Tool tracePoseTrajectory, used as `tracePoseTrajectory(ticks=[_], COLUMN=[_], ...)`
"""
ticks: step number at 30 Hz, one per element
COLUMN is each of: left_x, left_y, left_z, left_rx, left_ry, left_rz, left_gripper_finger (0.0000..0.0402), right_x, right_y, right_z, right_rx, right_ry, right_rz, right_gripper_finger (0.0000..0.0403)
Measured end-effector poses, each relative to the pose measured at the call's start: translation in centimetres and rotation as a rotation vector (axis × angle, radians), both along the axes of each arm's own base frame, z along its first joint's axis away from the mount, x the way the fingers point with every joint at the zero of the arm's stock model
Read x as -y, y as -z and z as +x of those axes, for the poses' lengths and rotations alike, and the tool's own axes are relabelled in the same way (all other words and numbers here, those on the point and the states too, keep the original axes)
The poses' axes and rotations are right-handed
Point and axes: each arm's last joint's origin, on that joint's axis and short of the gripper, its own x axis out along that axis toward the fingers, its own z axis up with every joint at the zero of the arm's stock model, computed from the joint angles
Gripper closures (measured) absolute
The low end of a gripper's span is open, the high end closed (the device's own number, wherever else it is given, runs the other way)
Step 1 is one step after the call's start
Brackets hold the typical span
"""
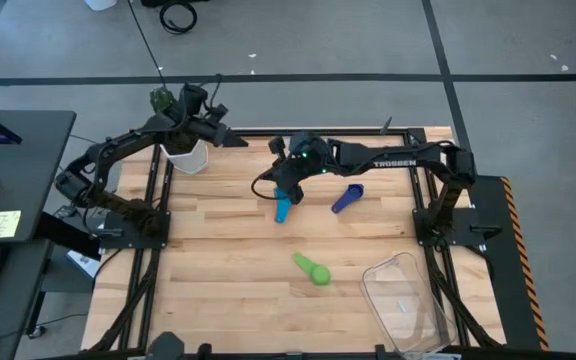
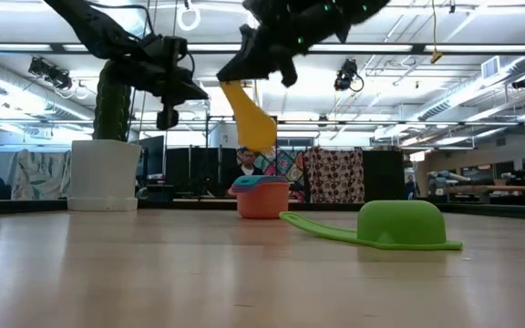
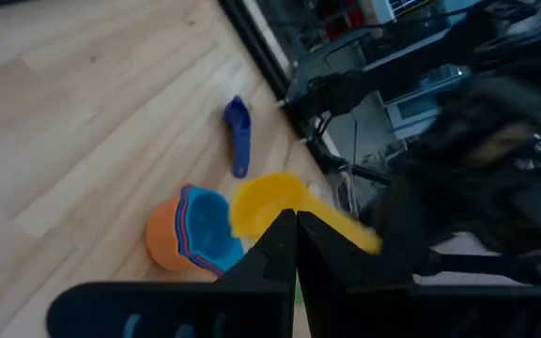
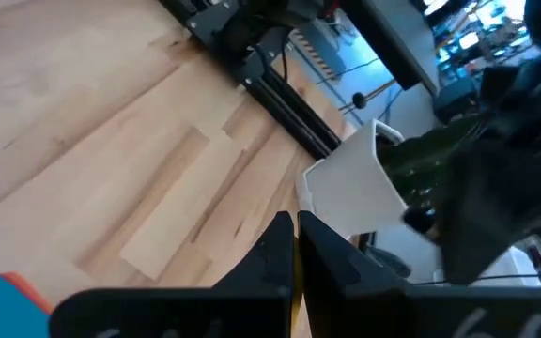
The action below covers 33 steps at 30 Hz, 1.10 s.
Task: Nest measuring cups in basket
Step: Stack the yellow measuring cup on top of the blue measuring cup
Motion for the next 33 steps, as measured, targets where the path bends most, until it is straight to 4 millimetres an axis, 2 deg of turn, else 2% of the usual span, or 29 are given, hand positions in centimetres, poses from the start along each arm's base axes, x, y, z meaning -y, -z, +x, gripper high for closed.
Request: tracePoseTrajectory(ticks=[5,11,15,23,33], left_x=[-0.3,0.1,0.0,0.1,0.1], left_y=[-0.5,-1.1,-1.1,-1.1,-1.1], left_z=[-0.8,-0.9,-0.9,-0.9,-0.9], left_rx=[0.018,0.033,0.036,0.036,0.036], left_ry=[-0.014,-0.008,-0.009,-0.009,-0.009], left_rz=[0.026,0.045,0.051,0.051,0.051], left_gripper_finger=[0.0388,0.0388,0.0388,0.0388,0.0388], right_x=[0.0,-0.4,-0.5,-1.6,-2.6], right_y=[3.5,6.1,6.8,8.0,8.5], right_z=[-0.5,-1.4,-1.7,-2.1,-2.2], right_rx=[0.061,0.125,0.131,0.105,0.088], right_ry=[0.035,0.007,0.000,-0.078,-0.073], right_rz=[0.002,-0.102,-0.150,-0.125,-0.048], right_gripper_finger=[0.0392,0.0393,0.0393,0.0392,0.0352])
